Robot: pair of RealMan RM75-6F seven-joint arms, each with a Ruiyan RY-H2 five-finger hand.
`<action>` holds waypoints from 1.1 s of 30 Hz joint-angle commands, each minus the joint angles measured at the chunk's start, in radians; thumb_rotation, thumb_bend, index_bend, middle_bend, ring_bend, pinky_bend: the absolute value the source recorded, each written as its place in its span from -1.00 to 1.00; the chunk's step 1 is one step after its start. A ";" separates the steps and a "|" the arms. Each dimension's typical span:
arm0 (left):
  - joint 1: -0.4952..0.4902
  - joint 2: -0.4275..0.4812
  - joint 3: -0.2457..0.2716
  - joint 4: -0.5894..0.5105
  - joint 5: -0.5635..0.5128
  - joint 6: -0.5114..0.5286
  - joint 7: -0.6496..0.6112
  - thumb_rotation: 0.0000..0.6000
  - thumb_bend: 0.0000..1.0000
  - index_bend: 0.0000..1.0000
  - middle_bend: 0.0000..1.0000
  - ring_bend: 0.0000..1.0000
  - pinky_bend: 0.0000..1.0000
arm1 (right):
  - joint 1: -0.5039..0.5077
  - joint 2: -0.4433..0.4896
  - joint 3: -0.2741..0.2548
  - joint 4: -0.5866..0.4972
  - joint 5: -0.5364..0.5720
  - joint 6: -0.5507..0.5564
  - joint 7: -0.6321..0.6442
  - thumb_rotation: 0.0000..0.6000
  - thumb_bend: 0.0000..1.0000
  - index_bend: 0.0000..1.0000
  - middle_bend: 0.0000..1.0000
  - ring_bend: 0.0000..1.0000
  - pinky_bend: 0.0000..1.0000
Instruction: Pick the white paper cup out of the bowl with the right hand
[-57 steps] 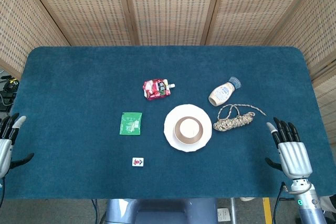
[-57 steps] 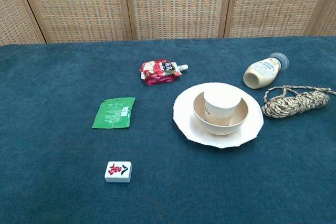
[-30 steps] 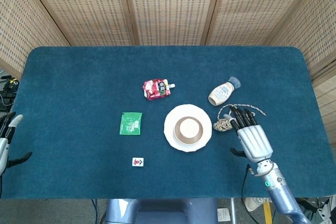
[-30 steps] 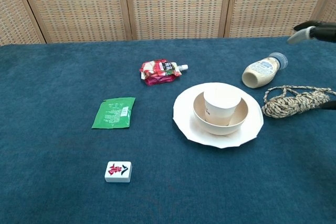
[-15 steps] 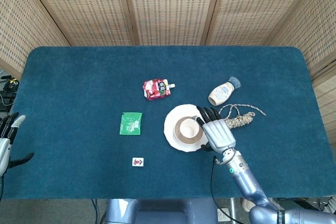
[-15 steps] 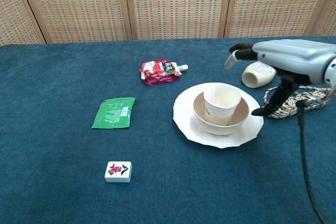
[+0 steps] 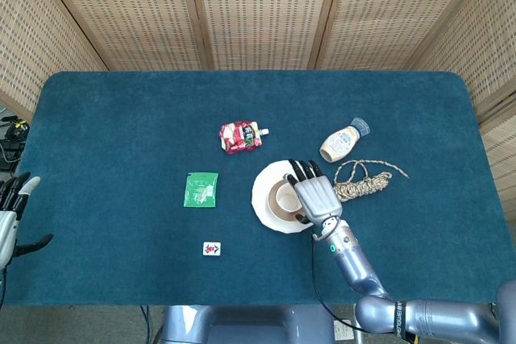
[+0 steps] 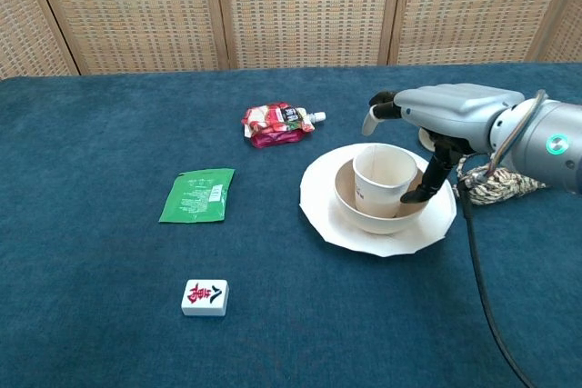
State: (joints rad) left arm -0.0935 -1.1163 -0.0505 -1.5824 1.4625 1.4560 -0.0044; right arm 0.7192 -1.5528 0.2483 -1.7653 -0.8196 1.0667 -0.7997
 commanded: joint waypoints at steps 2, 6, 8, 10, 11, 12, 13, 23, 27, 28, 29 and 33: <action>-0.001 0.000 -0.001 0.001 -0.002 -0.002 -0.002 1.00 -0.95 -1.00 -1.00 -1.00 -1.00 | 0.021 -0.016 -0.006 0.024 0.021 0.005 -0.008 1.00 -0.27 -0.40 -0.98 -1.00 -0.90; -0.002 0.000 -0.002 0.002 -0.006 -0.005 -0.004 1.00 -0.95 -1.00 -1.00 -1.00 -1.00 | 0.032 -0.023 -0.016 0.030 0.028 0.012 -0.005 1.00 -0.26 -0.21 -0.89 -1.00 -0.87; -0.003 0.000 -0.001 0.002 -0.006 -0.007 -0.003 1.00 -0.95 -1.00 -1.00 -1.00 -1.00 | 0.037 -0.027 -0.021 0.031 0.022 0.018 -0.002 1.00 -0.25 -0.12 -0.84 -1.00 -0.84; -0.003 0.000 0.000 0.001 -0.003 -0.005 -0.003 1.00 -0.95 -1.00 -1.00 -1.00 -1.00 | 0.044 -0.035 -0.018 0.018 -0.007 0.044 0.000 1.00 -0.24 -0.08 -0.81 -1.00 -0.82; -0.002 0.001 -0.001 0.002 -0.004 -0.004 -0.005 1.00 -0.95 -1.00 -1.00 -1.00 -1.00 | 0.046 -0.036 -0.019 0.010 -0.016 0.057 -0.004 1.00 -0.24 -0.06 -0.80 -1.00 -0.81; -0.001 0.001 -0.002 0.002 -0.006 -0.002 -0.007 1.00 -0.95 -1.00 -1.00 -1.00 -1.00 | 0.048 -0.034 -0.018 0.001 -0.023 0.067 -0.007 1.00 -0.24 -0.05 -0.79 -1.00 -0.81; -0.001 0.002 -0.003 0.002 -0.007 -0.001 -0.010 1.00 -0.95 -1.00 -1.00 -1.00 -1.00 | 0.050 -0.030 -0.018 -0.010 -0.029 0.077 -0.011 1.00 -0.24 -0.04 -0.79 -1.00 -0.80; 0.000 0.006 -0.005 0.004 -0.009 0.001 -0.022 1.00 -0.95 -1.00 -1.00 -1.00 -1.00 | 0.042 0.107 0.045 -0.157 -0.035 0.201 -0.050 1.00 -0.24 -0.04 -0.78 -1.00 -0.79; 0.002 0.007 -0.005 0.003 -0.010 0.004 -0.022 1.00 -0.95 -1.00 -1.00 -1.00 -1.00 | -0.002 0.203 0.051 -0.200 -0.027 0.247 -0.026 1.00 -0.24 -0.04 -0.78 -1.00 -0.79; 0.002 0.007 -0.006 0.003 -0.010 0.005 -0.022 1.00 -0.95 -1.00 -1.00 -1.00 -1.00 | -0.019 0.226 0.046 -0.202 -0.024 0.253 -0.008 1.00 -0.24 -0.04 -0.78 -1.00 -0.79; 0.002 0.007 -0.006 0.002 -0.010 0.005 -0.020 1.00 -0.95 -1.00 -1.00 -1.00 -1.00 | -0.031 0.242 0.041 -0.201 -0.020 0.254 0.007 1.00 -0.24 -0.04 -0.78 -1.00 -0.79; 0.002 0.005 -0.002 -0.002 -0.004 0.007 -0.007 1.00 -0.95 -1.00 -1.00 -1.00 -1.00 | -0.083 0.292 0.001 -0.175 -0.004 0.231 0.084 1.00 -0.24 -0.03 -0.78 -1.00 -0.79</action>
State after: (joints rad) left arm -0.0919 -1.1111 -0.0536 -1.5836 1.4571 1.4618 -0.0123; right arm 0.6662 -1.2834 0.2717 -1.9510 -0.8347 1.3056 -0.7524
